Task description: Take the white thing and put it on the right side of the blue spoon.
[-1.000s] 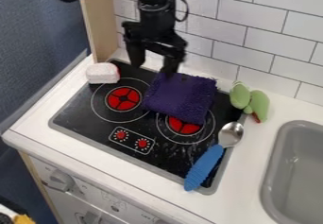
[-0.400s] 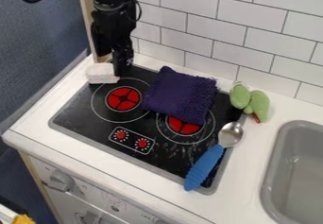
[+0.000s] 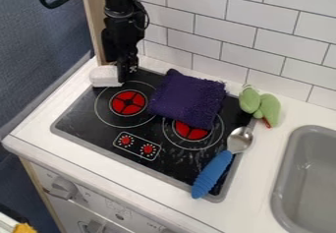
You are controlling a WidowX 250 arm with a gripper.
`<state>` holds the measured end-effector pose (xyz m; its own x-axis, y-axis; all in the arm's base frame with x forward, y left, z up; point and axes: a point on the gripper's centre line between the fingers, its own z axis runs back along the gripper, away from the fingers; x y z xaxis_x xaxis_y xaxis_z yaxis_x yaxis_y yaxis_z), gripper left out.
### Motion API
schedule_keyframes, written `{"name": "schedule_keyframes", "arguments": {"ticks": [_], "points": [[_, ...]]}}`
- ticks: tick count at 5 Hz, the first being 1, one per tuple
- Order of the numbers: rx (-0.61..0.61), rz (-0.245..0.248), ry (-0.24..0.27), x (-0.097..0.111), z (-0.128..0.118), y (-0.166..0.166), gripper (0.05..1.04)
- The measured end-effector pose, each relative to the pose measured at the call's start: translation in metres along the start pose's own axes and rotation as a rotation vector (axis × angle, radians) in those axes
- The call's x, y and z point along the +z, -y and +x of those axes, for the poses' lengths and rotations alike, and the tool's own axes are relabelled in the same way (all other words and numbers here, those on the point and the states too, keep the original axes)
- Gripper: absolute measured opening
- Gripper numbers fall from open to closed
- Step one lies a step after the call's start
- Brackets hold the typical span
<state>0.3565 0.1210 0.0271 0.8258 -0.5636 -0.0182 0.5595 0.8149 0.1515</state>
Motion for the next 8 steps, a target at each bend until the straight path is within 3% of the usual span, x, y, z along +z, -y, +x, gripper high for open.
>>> {"name": "schedule_keyframes", "arguments": {"ticks": [2,3,4,5,8], "points": [[-0.005,-0.028,-0.015,-0.019,-0.001,-0.012,1.001],[-0.008,-0.062,-0.046,-0.031,-0.004,-0.008,1.000],[-0.003,-0.058,-0.051,-0.032,-0.004,-0.010,0.945],[0.020,-0.048,-0.075,-0.035,-0.007,-0.011,0.725],[0.112,-0.075,-0.111,-0.034,-0.015,0.003,0.718]]}}
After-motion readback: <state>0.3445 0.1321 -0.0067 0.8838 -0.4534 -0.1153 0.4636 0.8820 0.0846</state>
